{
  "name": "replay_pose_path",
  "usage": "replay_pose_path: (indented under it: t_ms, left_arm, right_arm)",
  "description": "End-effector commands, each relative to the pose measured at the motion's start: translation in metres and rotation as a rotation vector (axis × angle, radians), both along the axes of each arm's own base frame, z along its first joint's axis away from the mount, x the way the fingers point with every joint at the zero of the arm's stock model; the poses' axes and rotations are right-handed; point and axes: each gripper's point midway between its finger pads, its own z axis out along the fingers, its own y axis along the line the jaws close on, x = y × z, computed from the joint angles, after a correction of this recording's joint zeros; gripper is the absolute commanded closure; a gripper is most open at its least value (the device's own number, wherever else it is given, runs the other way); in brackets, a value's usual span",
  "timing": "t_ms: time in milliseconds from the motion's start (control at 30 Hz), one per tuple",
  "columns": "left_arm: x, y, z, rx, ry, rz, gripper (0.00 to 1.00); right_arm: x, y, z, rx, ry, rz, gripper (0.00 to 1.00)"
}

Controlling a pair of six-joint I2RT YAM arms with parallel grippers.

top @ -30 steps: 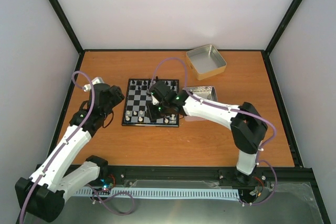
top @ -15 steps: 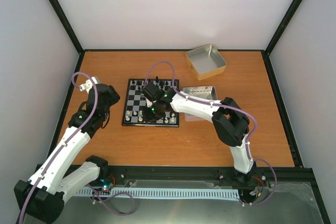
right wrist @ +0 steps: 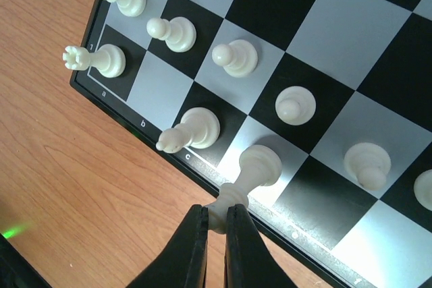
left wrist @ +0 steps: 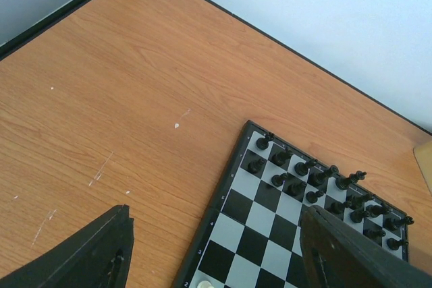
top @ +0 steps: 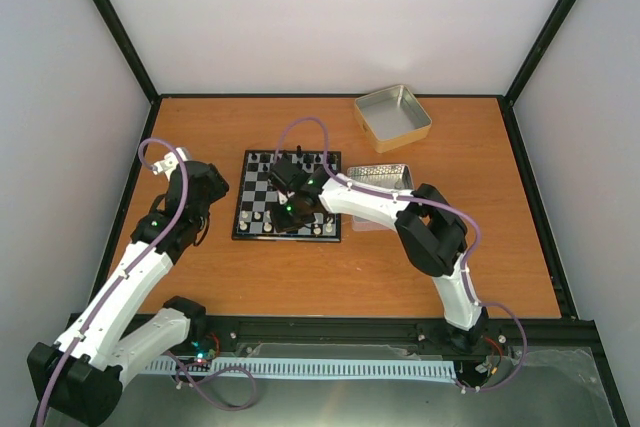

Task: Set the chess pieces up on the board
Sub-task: Place the chess piece on the chessboard, then adjust the chess piece on the chessboard.

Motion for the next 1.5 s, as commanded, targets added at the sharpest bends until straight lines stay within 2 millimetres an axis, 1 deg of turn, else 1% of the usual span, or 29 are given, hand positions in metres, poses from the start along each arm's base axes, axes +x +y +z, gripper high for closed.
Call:
replay_pose_path:
  t_ms: [0,33,133,233,367,500,567,667,800,867,933,1133,1467]
  left_arm:
    - [0.001,0.004,0.009,0.015,-0.03,0.01,0.31]
    - [0.001,0.004,0.008,0.016,-0.028,0.009,0.31]
    - [0.0,0.004,0.009,0.015,-0.03,0.01,0.31]
    - [0.0,0.004,0.011,0.016,-0.033,0.01,0.31]
    - [0.0,0.005,0.011,0.017,-0.033,0.014,0.31]
    - [0.0,0.005,0.012,0.017,-0.035,0.015,0.31]
    - [0.0,0.006,0.012,0.017,-0.037,0.016,0.31]
    - [-0.001,0.006,0.013,0.018,-0.039,0.021,0.31]
    - [-0.001,0.007,0.014,0.016,-0.043,0.021,0.31]
    - [-0.001,0.006,0.014,0.015,-0.045,0.017,0.31]
    - [0.0,0.005,0.014,0.014,-0.046,0.014,0.31]
    - [0.0,0.005,0.015,0.014,-0.046,0.012,0.31]
    - [0.001,0.004,0.012,0.014,-0.038,0.007,0.31]
  right_arm:
    - [0.001,0.005,-0.006,-0.014,0.005,-0.003,0.94]
    - [0.001,0.005,-0.005,-0.012,0.005,-0.005,0.92]
    - [0.002,0.005,0.003,-0.005,-0.005,-0.011,0.79]
    - [0.008,0.003,0.015,0.001,-0.04,-0.029,0.72]
    - [0.014,0.001,0.025,-0.001,-0.083,-0.038,0.68]
    - [0.018,-0.001,0.026,-0.012,-0.107,-0.046,0.64]
    - [0.019,0.0,0.03,0.002,-0.12,-0.048,0.64]
    - [0.022,0.0,0.038,0.023,-0.15,-0.062,0.63]
    - [0.031,-0.004,0.056,0.054,-0.214,-0.104,0.63]
    - [0.034,-0.003,0.061,0.068,-0.237,-0.109,0.63]
    - [0.035,-0.001,0.06,0.057,-0.238,-0.096,0.63]
    - [0.03,0.009,0.04,0.002,-0.213,-0.041,0.64]
    - [0.029,0.018,0.02,-0.03,-0.178,-0.003,0.72]
